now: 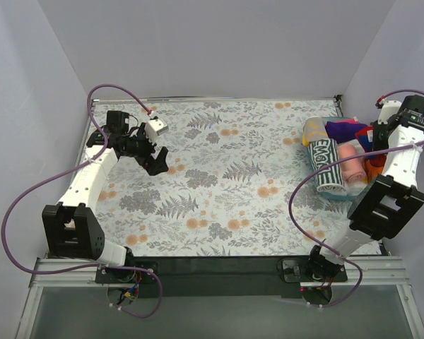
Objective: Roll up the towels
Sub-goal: Place the rolled towel into the container
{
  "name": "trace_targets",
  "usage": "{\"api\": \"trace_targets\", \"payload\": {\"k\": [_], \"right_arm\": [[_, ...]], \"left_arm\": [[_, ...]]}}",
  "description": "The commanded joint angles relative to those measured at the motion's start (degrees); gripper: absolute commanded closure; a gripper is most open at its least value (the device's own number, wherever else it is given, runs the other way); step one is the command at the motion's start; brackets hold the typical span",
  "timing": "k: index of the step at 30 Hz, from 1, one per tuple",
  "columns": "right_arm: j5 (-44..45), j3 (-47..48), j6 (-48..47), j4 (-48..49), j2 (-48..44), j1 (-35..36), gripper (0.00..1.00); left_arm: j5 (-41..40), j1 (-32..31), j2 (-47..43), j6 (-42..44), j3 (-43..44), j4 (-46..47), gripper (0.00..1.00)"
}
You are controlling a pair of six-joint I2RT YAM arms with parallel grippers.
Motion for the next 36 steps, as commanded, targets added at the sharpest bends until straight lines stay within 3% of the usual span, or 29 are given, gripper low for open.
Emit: {"api": "trace_targets", "payload": {"k": [1, 8, 16, 20, 26, 29, 36], "right_arm": [[1.71, -3.53, -0.67, 3.89, -1.94, -1.21, 0.99], [5.32, -11.53, -2.87, 9.87, -3.70, -2.01, 0.99], [5.14, -13.11, -3.22, 10.05, -2.03, -2.01, 0.99], [3.83, -13.73, -2.87, 9.79, -2.73, -2.01, 0.78], [2.42, -12.77, -2.52, 8.04, -3.97, -2.01, 0.57], [0.85, -12.07, -2.52, 6.89, -4.58, -2.01, 0.50], [-1.80, -8.73, -2.17, 3.90, -5.64, -1.92, 0.44]], "left_arm": [[-0.01, -0.23, -0.76, -0.49, 1.07, -0.42, 0.02], [-0.10, -0.23, -1.37, -0.31, 0.54, -0.42, 0.02], [0.08, -0.15, -1.11, -0.84, -0.60, -0.07, 0.02], [-0.27, -0.23, -1.11, -0.84, -0.51, 0.02, 0.02], [-0.36, -0.23, -0.76, -0.66, -0.34, 0.20, 0.02], [-0.27, -0.23, -0.85, -0.75, -0.34, 0.28, 0.02], [-1.76, -0.15, -1.37, -3.56, -0.34, 1.43, 0.02]]}}
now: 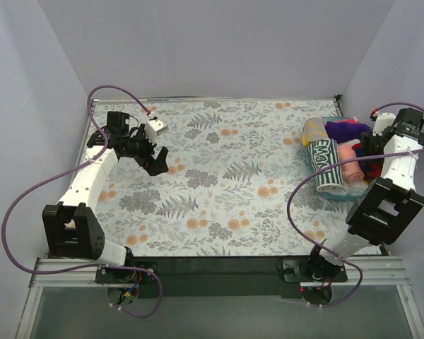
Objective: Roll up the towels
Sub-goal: Place the rolled towel into the container
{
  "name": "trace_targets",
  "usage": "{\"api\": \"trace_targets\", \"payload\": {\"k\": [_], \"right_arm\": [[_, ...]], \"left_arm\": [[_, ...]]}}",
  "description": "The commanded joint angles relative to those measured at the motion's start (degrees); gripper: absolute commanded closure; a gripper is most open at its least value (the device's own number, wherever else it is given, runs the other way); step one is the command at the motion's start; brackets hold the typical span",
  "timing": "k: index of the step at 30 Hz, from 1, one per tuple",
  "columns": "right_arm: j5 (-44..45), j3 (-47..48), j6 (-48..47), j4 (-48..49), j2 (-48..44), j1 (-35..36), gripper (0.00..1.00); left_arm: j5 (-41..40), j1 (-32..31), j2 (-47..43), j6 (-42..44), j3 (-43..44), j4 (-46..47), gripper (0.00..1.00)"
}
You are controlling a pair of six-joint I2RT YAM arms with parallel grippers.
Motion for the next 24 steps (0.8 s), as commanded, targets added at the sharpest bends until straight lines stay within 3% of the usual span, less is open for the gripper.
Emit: {"api": "trace_targets", "payload": {"k": [1, 9, 12, 15, 21, 24], "right_arm": [[-2.52, 4.11, 0.61, -2.76, -2.84, -0.15, 0.42], [-5.76, 11.66, 0.26, -7.51, -2.93, 0.20, 0.30], [-10.16, 14.12, 0.08, -9.88, -4.24, 1.25, 0.18], [-13.50, 15.45, 0.25, -11.73, -6.00, 5.20, 0.02], [-16.58, 12.12, 5.34, -12.00, -9.43, 24.24, 0.02], [-21.84, 7.83, 9.74, -11.30, -9.61, 29.80, 0.02]], "left_arm": [[-1.29, -0.23, -1.46, -2.58, 0.25, 1.16, 0.02], [-3.75, -0.23, -2.51, -5.21, 0.25, 2.48, 0.02], [-4.98, -0.23, -2.87, -6.36, 1.31, 2.31, 0.02], [-5.50, -0.23, -1.73, -7.33, 3.41, -0.05, 0.02], [-4.80, 1.17, -2.86, -9.70, 2.99, 0.45, 0.02], [-4.89, 1.61, -4.62, -10.32, 1.58, 0.81, 0.02]]}}
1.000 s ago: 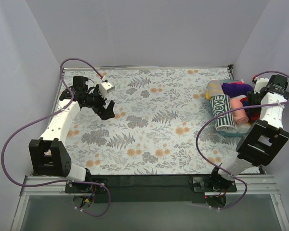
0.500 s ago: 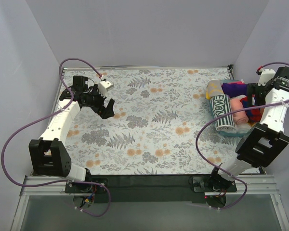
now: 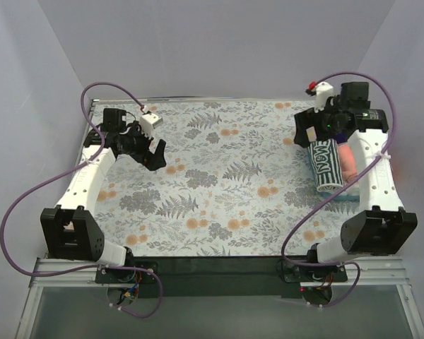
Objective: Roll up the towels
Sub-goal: Place the rolled towel into the container
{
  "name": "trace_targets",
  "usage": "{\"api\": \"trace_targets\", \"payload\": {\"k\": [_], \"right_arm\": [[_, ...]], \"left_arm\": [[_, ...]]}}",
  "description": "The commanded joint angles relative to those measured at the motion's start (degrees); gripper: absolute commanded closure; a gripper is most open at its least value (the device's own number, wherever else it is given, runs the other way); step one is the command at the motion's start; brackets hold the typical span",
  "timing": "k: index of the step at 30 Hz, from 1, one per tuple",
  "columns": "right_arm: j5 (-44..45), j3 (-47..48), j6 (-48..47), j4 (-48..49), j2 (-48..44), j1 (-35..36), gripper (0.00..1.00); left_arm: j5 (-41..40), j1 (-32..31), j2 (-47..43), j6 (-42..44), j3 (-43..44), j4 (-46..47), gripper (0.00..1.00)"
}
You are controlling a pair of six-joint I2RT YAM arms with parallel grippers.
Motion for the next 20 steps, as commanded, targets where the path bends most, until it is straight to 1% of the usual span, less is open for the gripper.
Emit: {"api": "trace_targets", "payload": {"k": [1, 2, 3, 4, 6, 7, 11, 15, 17, 20], "right_arm": [[-7.36, -5.48, 7.01, 0.02, -2.15, 8.12, 0.02], [-7.55, -7.93, 7.63, 1.25, -2.77, 10.43, 0.02], [-6.77, -10.22, 8.51, 2.66, -3.47, 15.32, 0.02], [-6.15, -14.59, 8.96, 5.54, -5.04, 17.46, 0.02], [-4.30, -17.61, 8.78, 7.32, -6.28, 22.20, 0.02], [-4.21, -20.06, 8.61, 8.29, -7.16, 22.75, 0.02], [-4.04, -24.29, 7.82, 8.82, -8.40, 24.16, 0.02], [-3.68, -25.89, 7.38, 9.00, -9.28, 25.48, 0.02], [-3.60, -25.89, 7.38, 9.00, -9.80, 25.65, 0.02], [-2.02, -25.27, 7.38, 8.91, -10.24, 25.65, 0.01]], "left_arm": [[-0.23, 1.11, -4.34, -1.86, -1.79, 0.36, 0.02], [-0.32, 1.28, -5.04, -2.03, -2.49, 0.35, 0.02], [-0.24, 1.90, -5.57, -2.12, -3.20, 0.27, 0.02], [-0.06, 2.16, -6.18, -1.95, -4.95, 0.26, 0.02], [-0.32, 2.43, -8.55, -1.16, -6.71, 0.26, 0.02], [-0.32, 2.43, -9.43, -0.98, -8.37, 0.53, 0.02], [-1.55, 2.43, -13.39, -0.19, -12.07, 0.97, 0.02], [-3.66, 2.43, -14.89, 1.83, -15.50, 1.14, 0.02], [-4.45, 2.43, -15.76, 2.09, -15.95, 1.67, 0.02], [-5.50, 2.43, -15.51, 1.58, -14.37, 1.49, 0.02]]}}
